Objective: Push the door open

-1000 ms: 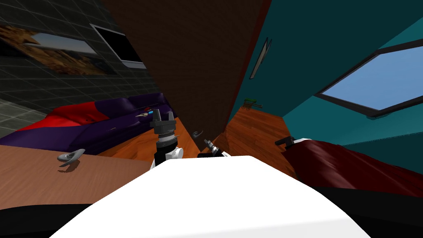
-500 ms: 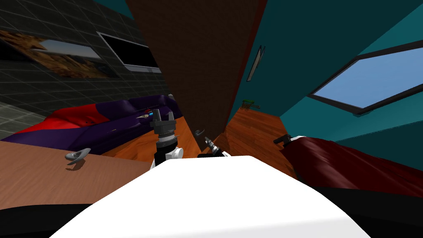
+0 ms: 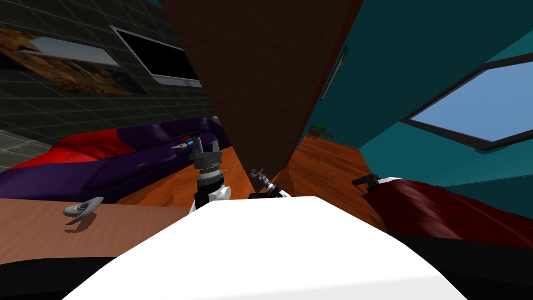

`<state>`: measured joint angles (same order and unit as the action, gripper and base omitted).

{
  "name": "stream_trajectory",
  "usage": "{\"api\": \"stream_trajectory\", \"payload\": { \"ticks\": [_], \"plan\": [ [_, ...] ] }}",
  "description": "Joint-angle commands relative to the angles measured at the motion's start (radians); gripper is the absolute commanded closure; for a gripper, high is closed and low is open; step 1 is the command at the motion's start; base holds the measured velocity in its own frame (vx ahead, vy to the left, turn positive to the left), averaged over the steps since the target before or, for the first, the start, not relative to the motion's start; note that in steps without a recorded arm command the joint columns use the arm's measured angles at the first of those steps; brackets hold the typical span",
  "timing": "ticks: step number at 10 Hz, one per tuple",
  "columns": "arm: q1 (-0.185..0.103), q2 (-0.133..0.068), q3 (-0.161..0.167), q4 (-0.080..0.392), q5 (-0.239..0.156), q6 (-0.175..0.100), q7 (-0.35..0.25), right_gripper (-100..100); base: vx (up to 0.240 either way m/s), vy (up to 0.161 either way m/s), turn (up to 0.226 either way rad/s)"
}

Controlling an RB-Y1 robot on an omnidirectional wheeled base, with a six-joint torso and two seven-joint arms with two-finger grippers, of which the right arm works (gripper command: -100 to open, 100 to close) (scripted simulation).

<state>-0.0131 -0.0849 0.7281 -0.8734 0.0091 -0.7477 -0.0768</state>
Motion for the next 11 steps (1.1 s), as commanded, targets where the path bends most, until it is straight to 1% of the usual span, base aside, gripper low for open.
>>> {"api": "stream_trajectory", "payload": {
  "ticks": [1,2,7,8,10,11],
  "plan": [
    [0.000,0.000,0.000,0.000,0.000,0.000,0.000,-100,0.079,0.062,-0.001],
    [0.000,0.000,0.000,0.000,0.000,0.000,0.000,100,-0.010,-0.007,-0.003],
    [0.000,0.000,0.000,0.000,0.000,0.000,0.000,100,-0.017,-0.014,0.001],
    [0.005,0.001,-0.027,-0.001,-0.009,0.004,0.011,-100,-0.167,-0.008,-0.217],
    [0.008,0.008,-0.049,-0.001,-0.015,0.007,0.020,-100,-0.254,-0.006,-0.139],
    [0.010,0.003,-0.040,-0.009,-0.013,0.010,0.016,-100,-0.111,-0.008,-0.019]
  ]
}}
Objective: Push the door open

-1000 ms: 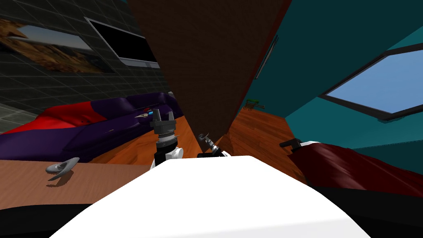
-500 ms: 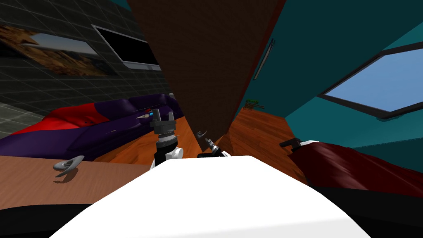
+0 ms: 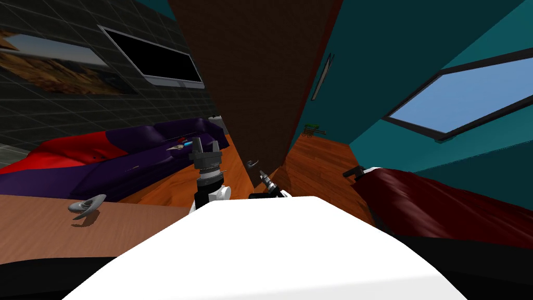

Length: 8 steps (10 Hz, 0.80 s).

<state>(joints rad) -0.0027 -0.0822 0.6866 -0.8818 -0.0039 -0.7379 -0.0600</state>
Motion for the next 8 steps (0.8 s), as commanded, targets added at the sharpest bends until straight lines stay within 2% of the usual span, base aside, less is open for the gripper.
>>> {"api": "stream_trajectory", "payload": {
  "ticks": [1,5,8],
  "plan": [
    [-0.003,0.000,-0.004,0.005,0.000,-0.001,0.002,-100,0.063,0.044,0.037],
    [-0.008,0.005,-0.013,0.016,-0.001,-0.003,0.005,-100,0.144,0.098,0.019],
    [-0.014,0.017,-0.023,0.027,-0.002,-0.005,0.008,-100,0.162,0.137,0.027]
  ]
}}
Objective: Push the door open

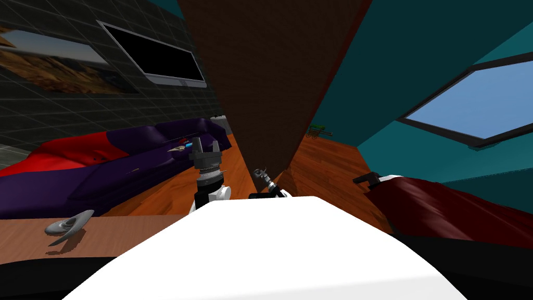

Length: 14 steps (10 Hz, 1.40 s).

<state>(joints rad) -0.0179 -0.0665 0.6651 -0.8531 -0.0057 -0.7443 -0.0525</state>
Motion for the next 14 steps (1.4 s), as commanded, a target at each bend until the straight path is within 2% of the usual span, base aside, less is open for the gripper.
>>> {"api": "stream_trajectory", "payload": {
  "ticks": [1,2,7,12,14],
  "plan": [
    [0.000,0.000,0.000,0.000,0.000,0.000,0.000,-100,0.059,0.054,0.002],
    [0.000,0.000,0.000,0.000,0.000,0.000,0.000,100,-0.006,-0.004,-0.004],
    [0.000,0.000,0.000,0.000,0.000,0.000,0.000,100,-0.011,-0.011,0.001],
    [-0.008,-0.011,-0.058,0.018,-0.016,0.000,0.012,100,0.090,0.152,-0.042],
    [-0.014,-0.014,-0.094,0.027,-0.026,-0.001,0.019,100,0.135,0.186,-0.037]
  ]
}}
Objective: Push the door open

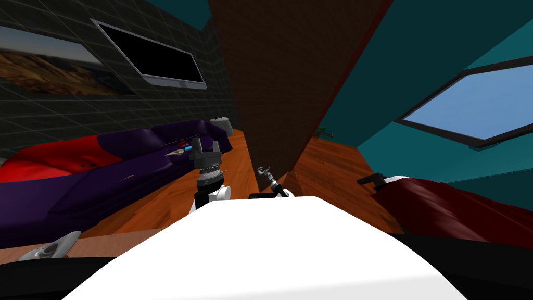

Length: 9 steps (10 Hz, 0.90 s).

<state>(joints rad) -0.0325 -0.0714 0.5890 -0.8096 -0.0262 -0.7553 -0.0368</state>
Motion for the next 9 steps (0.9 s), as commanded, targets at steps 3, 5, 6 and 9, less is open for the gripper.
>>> {"api": "stream_trajectory", "payload": {
  "ticks": [3,5,6,9],
  "plan": [
    [-0.005,-0.010,-0.057,-0.006,-0.016,0.008,0.012,100,0.143,0.148,-0.049],
    [-0.007,-0.010,-0.068,-0.004,-0.019,0.008,0.014,100,0.071,0.094,-0.026],
    [-0.010,-0.009,-0.089,0.002,-0.025,0.007,0.018,100,0.073,0.102,-0.052],
    [-0.016,-0.006,-0.121,0.010,-0.034,0.005,0.025,100,0.086,0.114,-0.043]
  ]
}}
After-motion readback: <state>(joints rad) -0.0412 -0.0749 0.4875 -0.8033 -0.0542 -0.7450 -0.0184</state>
